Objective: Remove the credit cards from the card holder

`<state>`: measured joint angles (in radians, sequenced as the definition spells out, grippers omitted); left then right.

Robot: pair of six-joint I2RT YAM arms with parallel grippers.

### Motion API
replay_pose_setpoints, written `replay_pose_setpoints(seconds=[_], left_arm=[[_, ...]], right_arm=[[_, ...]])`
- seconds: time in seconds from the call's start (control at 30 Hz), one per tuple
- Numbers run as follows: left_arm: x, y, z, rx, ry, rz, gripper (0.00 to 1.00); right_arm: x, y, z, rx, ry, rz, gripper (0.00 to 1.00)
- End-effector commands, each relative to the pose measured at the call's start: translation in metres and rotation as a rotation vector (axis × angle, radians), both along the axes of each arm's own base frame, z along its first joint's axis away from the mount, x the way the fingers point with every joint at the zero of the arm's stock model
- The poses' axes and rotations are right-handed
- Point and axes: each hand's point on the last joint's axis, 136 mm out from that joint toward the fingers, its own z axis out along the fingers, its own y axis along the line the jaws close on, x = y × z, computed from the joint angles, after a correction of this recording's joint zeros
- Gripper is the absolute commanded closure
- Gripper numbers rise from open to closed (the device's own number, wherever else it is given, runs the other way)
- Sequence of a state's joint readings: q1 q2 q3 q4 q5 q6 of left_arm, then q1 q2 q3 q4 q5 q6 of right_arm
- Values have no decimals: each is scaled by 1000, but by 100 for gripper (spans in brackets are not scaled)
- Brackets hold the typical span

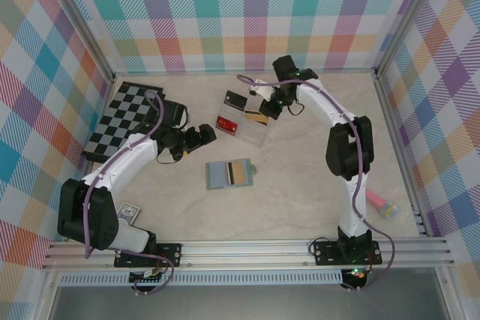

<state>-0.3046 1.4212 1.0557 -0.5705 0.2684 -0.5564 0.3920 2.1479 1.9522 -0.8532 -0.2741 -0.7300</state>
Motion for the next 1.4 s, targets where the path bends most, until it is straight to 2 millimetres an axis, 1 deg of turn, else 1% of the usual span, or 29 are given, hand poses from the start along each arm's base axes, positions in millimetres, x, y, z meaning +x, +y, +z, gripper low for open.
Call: replay_pose_setpoints(seconds=[0.0, 0.1, 0.2, 0.33, 0.43, 0.53, 0.6, 0.67, 0.7, 0.77, 0.83, 0.87, 0.93, 1.0, 1.03, 1.1, 1.13, 1.17, 1.27, 1.37], left_arm=[[1, 3, -3, 2, 2, -5, 0], [1, 3, -3, 1, 1, -6, 0], [0, 3, -4, 1, 7, -7, 0], [1, 3, -4, -2, 7, -7, 0], [0, 2, -3, -4, 7, -8, 0], [-1, 1, -3, -10, 8, -8, 0], [-1, 0, -3, -18, 9, -8, 0], [-2, -1, -4, -27, 14, -9, 0], [-3, -2, -4, -34, 16, -10, 0], [-5, -4, -4, -50, 19, -10, 0], [-7, -5, -5, -66, 26, -9, 0], [-9, -6, -5, -77, 28, -8, 0], [-11, -10, -5, -103, 33, -5, 0], [-15, -14, -6, -134, 43, -3, 0], [-17, -15, -7, -147, 48, -1, 0], [-22, -20, -8, -177, 58, 5, 0], [-24, -24, -10, -194, 65, 6, 1], [-27, -28, -11, -212, 74, 5, 3], [-35, -40, -20, -242, 107, 0, 7], [-40, -52, -27, -254, 136, -16, 15]], right_arm=[[-2, 3, 11, 49, -10, 4, 100], [-2, 3, 6, 49, -3, 0, 96], [-2, 3, 5, 54, -1, -7, 90], [-1, 4, 13, 69, -16, -13, 83], [-2, 5, 26, 95, -29, -20, 80], [-4, 7, 44, 137, -39, -39, 76], [-6, 7, 57, 168, -46, -74, 71], [-2, 3, 72, 201, -57, -156, 63], [-4, 1, 79, 223, -52, -192, 61], [-9, -1, 94, 275, -48, -261, 55], [-16, -5, 105, 331, -32, -340, 50], [-21, -7, 109, 364, -13, -387, 48], [-34, -9, 113, 428, 51, -467, 47], [-48, -16, 110, 460, 143, -578, 46], [-54, -21, 106, 454, 185, -637, 47], [-69, -36, 92, 433, 243, -795, 47], [-78, -39, 87, 441, 271, -832, 45], [-90, -40, 83, 458, 313, -851, 44], [-122, -39, 60, 465, 466, -921, 42], [-146, -28, 40, 459, 554, -937, 42]])
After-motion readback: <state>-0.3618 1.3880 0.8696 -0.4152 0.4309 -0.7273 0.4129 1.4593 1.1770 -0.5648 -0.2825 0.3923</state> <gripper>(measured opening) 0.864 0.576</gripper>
